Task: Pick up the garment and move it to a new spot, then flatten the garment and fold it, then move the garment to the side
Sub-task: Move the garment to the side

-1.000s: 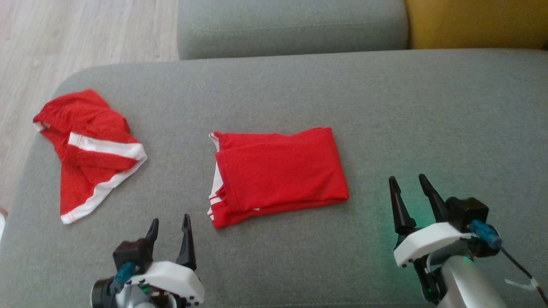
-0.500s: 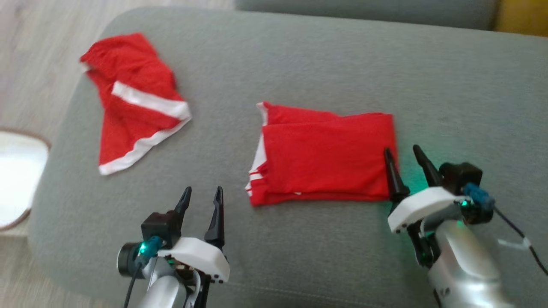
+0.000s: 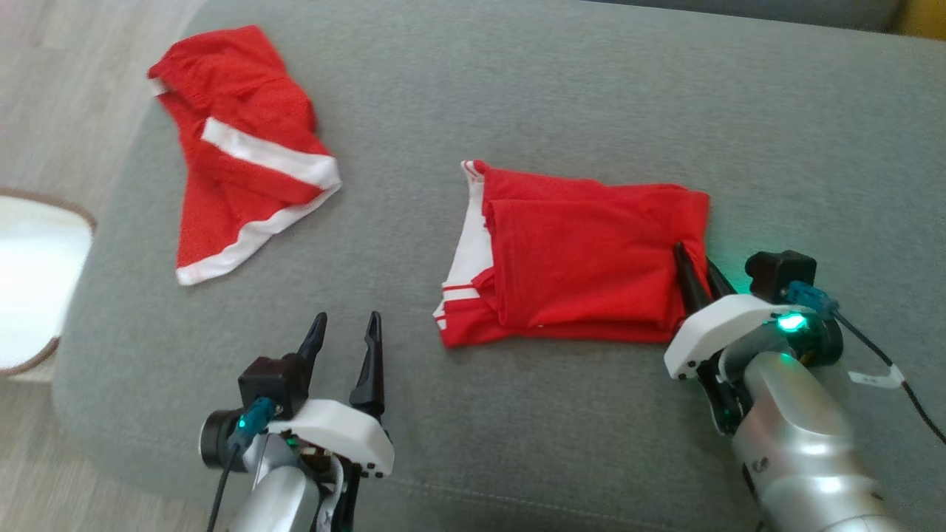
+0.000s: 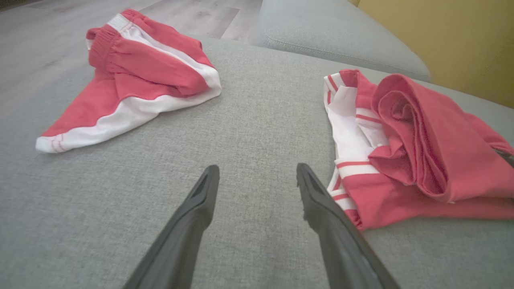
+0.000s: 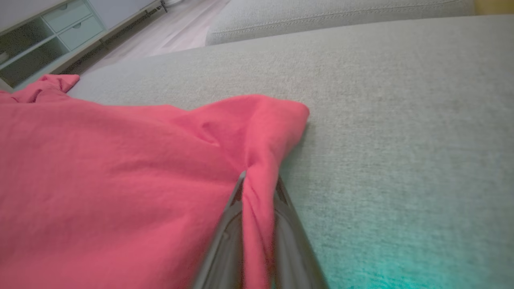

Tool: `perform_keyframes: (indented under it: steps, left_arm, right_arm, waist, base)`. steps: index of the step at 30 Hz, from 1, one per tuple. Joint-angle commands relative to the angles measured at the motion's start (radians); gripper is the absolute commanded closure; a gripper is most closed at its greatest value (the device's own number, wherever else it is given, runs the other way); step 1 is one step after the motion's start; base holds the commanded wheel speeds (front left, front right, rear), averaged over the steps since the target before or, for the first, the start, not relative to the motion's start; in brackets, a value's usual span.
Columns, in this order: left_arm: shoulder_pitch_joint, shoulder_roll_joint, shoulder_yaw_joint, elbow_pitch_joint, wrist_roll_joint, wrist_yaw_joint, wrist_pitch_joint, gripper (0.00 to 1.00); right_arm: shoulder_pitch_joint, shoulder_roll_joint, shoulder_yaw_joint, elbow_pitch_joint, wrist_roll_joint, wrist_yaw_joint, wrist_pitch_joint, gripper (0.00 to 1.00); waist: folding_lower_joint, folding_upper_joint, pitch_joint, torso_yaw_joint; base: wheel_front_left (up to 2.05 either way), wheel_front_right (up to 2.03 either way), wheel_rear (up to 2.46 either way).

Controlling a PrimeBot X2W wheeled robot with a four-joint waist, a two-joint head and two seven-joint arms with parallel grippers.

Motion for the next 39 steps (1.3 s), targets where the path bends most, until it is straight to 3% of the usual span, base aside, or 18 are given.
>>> perform_keyframes:
  steps: [1, 8, 20, 25, 31, 39]
  left_arm:
    - [-0.042, 0.003, 0.029, -0.025, -0.002, -0.001, -0.012, 0.0]
    - [-0.051, 0.003, 0.041, -0.02, 0.02, -0.014, -0.012, 0.0]
    - [-0.095, 0.003, 0.054, -0.009, 0.048, -0.035, -0.012, 0.0]
    - [-0.108, 0.003, 0.056, -0.004, 0.063, -0.042, -0.012, 0.0]
    - [-0.13, 0.003, 0.049, 0.006, 0.08, -0.059, -0.012, 0.0]
    - [-0.142, 0.003, 0.047, 0.014, 0.096, -0.065, -0.012, 0.0]
  right_arm:
    - [0.0, 0.0, 0.017, 0.006, 0.009, 0.006, -0.008, 1.0]
    - [-0.025, 0.0, 0.013, -0.013, 0.032, 0.006, -0.029, 1.0]
    - [-0.009, 0.0, 0.091, -0.155, 0.069, 0.006, -0.031, 1.0]
    - [0.002, 0.0, 0.11, -0.191, 0.085, 0.006, -0.031, 1.0]
    - [0.015, 0.0, 0.086, -0.24, 0.103, 0.006, -0.031, 1.0]
    - [-0.068, -0.002, 0.036, -0.227, -0.007, 0.006, -0.032, 1.0]
  waist:
    - [-0.0001, 0.0, -0.003, -0.02]
    - [-0.0001, 0.0, -0.026, -0.156]
    - [-0.0001, 0.0, -0.035, -0.572]
    - [-0.0001, 0.0, -0.029, -0.695]
    - [-0.0001, 0.0, 0.002, -0.743]
    - [-0.0001, 0.0, 0.051, -0.711]
  base:
    - [0.0, 0.0, 0.0]
    - [0.0, 0.0, 0.0]
    - [0.0, 0.0, 0.0]
    - [0.0, 0.0, 0.0]
    - [0.0, 0.0, 0.0]
    - [0.0, 0.0, 0.0]
